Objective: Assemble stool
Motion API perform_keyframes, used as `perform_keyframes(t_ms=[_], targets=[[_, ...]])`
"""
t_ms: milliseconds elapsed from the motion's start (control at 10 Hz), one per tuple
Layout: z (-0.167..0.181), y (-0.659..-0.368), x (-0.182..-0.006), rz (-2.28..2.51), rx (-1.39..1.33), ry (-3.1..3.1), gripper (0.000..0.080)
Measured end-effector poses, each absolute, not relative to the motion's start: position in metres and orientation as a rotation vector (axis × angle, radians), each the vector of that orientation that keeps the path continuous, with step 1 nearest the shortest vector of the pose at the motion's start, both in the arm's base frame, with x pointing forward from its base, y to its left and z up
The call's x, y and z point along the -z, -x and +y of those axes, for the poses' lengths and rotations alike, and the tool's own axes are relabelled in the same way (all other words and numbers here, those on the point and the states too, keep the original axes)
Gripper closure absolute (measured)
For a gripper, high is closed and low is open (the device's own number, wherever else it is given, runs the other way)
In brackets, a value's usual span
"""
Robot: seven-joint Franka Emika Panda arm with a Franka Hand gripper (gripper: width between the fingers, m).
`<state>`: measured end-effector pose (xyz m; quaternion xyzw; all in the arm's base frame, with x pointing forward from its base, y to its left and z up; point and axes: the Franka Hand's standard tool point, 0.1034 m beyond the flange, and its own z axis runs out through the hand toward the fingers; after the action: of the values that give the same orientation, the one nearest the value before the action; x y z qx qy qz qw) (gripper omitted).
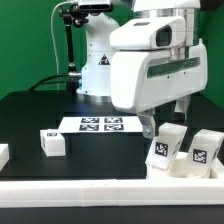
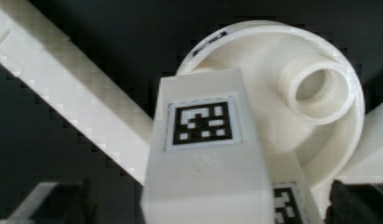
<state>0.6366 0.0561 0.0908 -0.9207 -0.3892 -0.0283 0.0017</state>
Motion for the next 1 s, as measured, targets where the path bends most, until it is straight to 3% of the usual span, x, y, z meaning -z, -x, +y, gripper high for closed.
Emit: perform_keyframes(t_ms=[500, 600, 1000], targets=[[0.0536, -0.6353, -0.0875, -1.171, 0.079, 2.908, 0.0163], [0.0532, -0.6353, -0.0875, -1.164, 0.079, 2.911, 0.0458], [0.0504, -0.6355, -0.0874, -0.693, 0.082, 3.031, 0.0458]])
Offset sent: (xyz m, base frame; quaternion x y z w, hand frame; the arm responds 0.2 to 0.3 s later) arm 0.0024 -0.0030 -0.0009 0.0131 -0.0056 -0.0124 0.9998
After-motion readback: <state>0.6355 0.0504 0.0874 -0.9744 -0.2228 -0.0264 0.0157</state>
